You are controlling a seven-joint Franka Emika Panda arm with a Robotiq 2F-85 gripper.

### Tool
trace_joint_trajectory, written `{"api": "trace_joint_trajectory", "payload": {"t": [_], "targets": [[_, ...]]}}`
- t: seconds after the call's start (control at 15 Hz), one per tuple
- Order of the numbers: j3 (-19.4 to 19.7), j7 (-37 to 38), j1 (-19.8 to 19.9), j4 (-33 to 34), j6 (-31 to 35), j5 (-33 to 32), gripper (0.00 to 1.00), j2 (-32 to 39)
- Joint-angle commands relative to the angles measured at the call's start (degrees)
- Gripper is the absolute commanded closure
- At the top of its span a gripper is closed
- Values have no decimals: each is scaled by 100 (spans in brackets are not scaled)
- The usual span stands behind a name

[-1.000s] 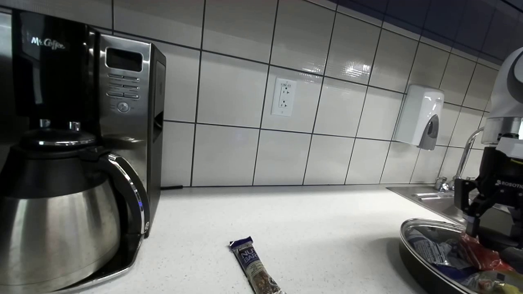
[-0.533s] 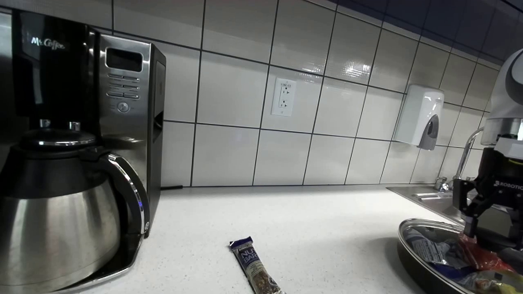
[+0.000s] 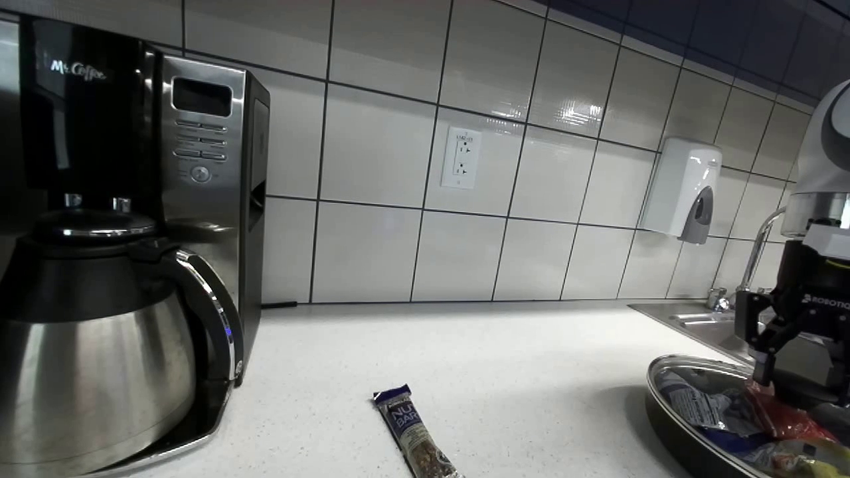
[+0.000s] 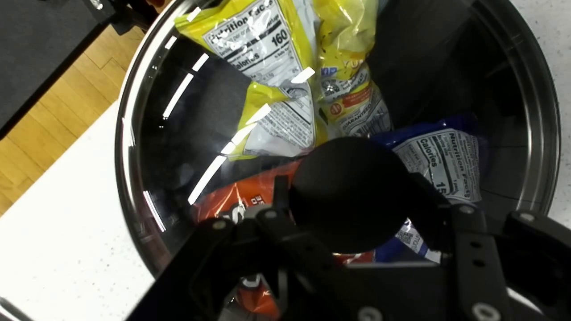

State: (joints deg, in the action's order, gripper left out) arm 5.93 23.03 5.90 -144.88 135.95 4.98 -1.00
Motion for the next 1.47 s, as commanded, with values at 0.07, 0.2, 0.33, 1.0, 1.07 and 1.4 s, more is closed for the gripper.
{"api": "trace_joint_trajectory", "payload": {"t": [0.07, 0.2, 0.33, 1.0, 1.07, 1.4], "targets": [[-39, 38, -24, 1, 54, 27, 1, -77], [-44, 9, -31, -11, 11, 32, 0, -158], [-57, -1, -46, -27, -32, 3, 0, -267], [-163, -225, -74, -67, -60, -168, 0, -858], [-170, -299, -81, -64, -57, -140, 0, -898], [-143, -748, -102, -60, -46, -38, 0, -1064]]}}
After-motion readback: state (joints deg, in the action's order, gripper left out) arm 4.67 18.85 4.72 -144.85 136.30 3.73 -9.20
